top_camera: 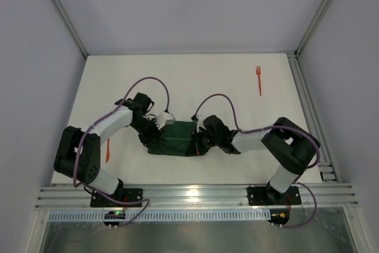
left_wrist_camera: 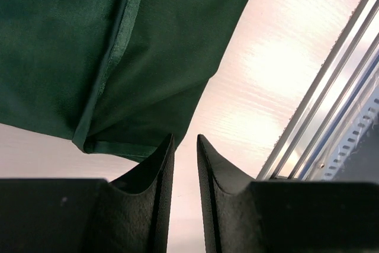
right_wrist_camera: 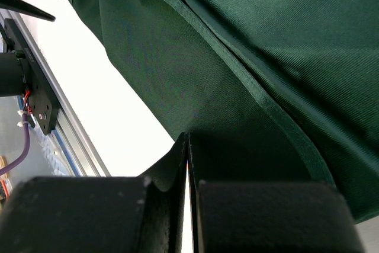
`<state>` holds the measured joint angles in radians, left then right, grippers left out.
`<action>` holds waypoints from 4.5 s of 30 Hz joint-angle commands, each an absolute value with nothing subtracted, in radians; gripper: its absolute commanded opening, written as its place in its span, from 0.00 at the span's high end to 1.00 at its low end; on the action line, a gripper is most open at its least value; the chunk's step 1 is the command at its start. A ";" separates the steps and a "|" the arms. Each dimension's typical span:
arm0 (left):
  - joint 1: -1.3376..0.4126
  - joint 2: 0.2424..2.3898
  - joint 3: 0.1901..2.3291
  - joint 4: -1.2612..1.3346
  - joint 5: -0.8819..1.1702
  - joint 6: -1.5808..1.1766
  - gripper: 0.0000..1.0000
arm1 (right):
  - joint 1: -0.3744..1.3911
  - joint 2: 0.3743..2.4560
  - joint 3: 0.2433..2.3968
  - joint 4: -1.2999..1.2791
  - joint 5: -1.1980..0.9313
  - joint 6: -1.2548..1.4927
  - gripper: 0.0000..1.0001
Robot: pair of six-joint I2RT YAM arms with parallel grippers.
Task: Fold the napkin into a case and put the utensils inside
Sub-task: Smooth out the 2/3-rectangle-folded napkin at the center of the board, then pick up the 2/3-rectangle-folded napkin from the center of the board.
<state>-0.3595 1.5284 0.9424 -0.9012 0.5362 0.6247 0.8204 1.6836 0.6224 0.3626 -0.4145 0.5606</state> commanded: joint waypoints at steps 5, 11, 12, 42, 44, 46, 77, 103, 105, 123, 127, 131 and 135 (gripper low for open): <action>-0.273 1.428 0.979 -0.795 0.496 0.543 0.81 | 0.816 1.664 0.632 0.328 -0.399 0.549 0.96; -0.264 1.465 0.971 -0.701 0.520 0.639 0.66 | 0.816 1.687 0.620 0.360 -0.411 0.563 0.96; -0.264 1.473 0.969 -0.701 0.541 0.659 0.64 | 0.816 1.690 0.618 0.367 -0.413 0.564 0.96; -0.265 1.750 1.058 -0.706 0.489 0.706 0.95 | 0.802 1.693 0.598 0.374 -0.430 0.558 0.96; -0.265 1.744 1.058 -0.716 0.506 0.709 0.92 | 0.804 1.694 0.597 0.376 -0.431 0.558 0.96; -0.264 1.721 1.068 -0.741 0.543 0.700 0.86 | 0.804 1.695 0.598 0.376 -0.431 0.560 0.96; -0.235 1.939 1.213 -0.727 0.479 0.350 0.61 | 0.787 1.686 0.581 0.391 -0.437 0.557 0.96; -0.235 1.643 1.083 -0.630 0.511 0.400 1.00 | 0.778 1.704 0.575 0.394 -0.426 0.572 0.96; -0.235 1.626 1.077 -0.644 0.529 0.414 1.00 | 0.778 1.713 0.580 0.394 -0.426 0.575 0.96; -0.271 1.528 1.046 -0.885 0.604 0.696 1.00 | 0.778 1.744 0.581 0.429 -0.410 0.643 0.96; -0.333 1.540 0.985 -0.894 0.581 0.718 1.00 | 0.778 1.750 0.581 0.439 -0.402 0.656 0.96; -0.362 1.531 0.931 -0.885 0.577 0.723 1.00 | 0.776 1.743 0.569 0.451 -0.387 0.673 0.96; -0.368 1.529 0.904 -0.885 0.566 0.726 1.00 | 0.778 1.746 0.564 0.469 -0.383 0.686 0.96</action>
<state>-0.3664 1.5471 0.9108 -0.8722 0.5678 0.6971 0.7815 1.7218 0.5880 0.4767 -0.4507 0.6834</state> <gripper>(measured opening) 0.005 0.037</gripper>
